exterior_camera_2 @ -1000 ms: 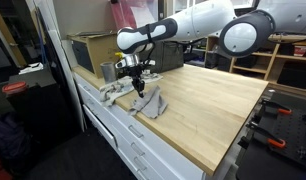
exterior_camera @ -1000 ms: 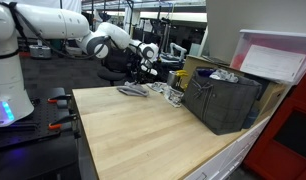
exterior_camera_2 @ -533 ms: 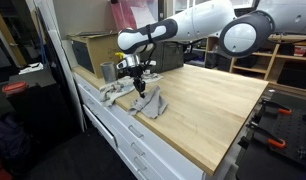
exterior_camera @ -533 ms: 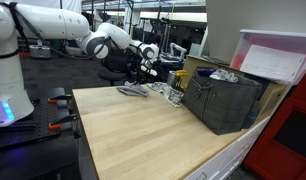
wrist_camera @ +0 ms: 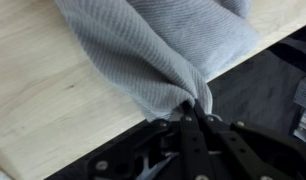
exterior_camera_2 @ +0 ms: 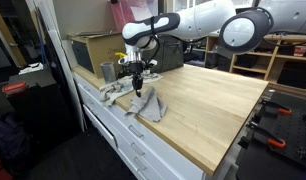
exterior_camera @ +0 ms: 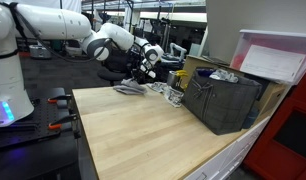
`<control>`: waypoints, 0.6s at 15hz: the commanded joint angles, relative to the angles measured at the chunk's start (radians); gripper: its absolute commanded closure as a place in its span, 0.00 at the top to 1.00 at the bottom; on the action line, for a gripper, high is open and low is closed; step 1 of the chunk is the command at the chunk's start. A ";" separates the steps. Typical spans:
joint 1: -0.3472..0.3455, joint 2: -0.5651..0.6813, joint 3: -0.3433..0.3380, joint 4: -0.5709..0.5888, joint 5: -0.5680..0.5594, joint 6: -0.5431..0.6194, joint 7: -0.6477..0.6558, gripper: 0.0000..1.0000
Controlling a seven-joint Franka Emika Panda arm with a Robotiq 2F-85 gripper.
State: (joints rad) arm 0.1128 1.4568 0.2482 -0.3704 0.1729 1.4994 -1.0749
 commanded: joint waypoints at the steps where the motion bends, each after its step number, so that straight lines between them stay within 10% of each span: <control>1: -0.063 -0.035 0.057 -0.026 0.086 -0.155 0.050 0.01; 5: -0.091 -0.050 0.022 -0.022 0.069 -0.328 0.137 0.01; 6: -0.093 -0.052 0.008 -0.018 0.052 -0.361 0.135 0.28; 9: -0.082 -0.066 -0.052 -0.010 -0.030 -0.433 0.058 0.42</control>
State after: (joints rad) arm 0.0211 1.4297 0.2484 -0.3695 0.2056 1.1370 -0.9801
